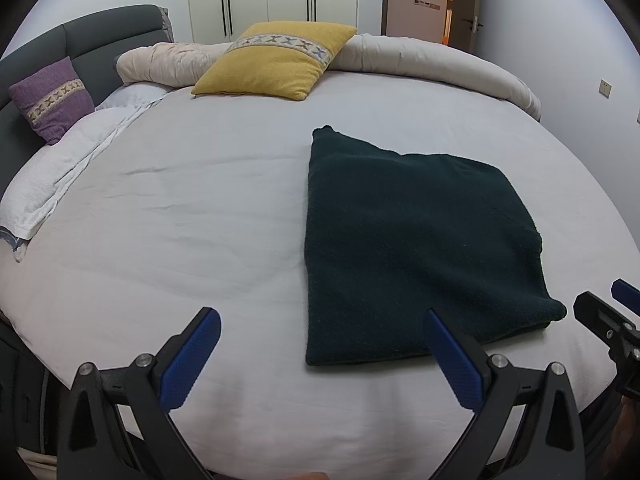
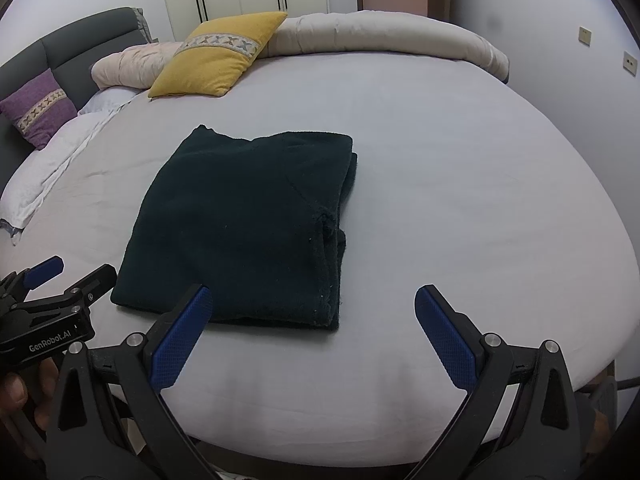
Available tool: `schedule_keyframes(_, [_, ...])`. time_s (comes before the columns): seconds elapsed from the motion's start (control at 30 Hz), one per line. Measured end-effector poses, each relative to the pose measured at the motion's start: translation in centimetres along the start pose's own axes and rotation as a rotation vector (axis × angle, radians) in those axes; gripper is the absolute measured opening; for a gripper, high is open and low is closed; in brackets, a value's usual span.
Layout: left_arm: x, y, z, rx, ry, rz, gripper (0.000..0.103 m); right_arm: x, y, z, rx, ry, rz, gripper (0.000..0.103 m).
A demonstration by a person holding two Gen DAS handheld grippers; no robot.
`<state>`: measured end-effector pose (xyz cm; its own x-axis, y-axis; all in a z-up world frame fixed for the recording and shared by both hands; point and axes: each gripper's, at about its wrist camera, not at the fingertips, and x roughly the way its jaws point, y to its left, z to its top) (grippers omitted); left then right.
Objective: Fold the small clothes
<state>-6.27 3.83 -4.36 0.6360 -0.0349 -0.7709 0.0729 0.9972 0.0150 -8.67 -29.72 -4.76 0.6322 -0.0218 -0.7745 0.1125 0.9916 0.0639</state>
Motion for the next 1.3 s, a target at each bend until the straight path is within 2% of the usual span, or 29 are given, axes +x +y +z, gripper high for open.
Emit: schedule_keyframes(1.3, [-0.03,0.25,-0.25,-0.004,0.004,0.002,0.103,0.04,0.24,-0.59,-0.004,0.018,0.0,0.103])
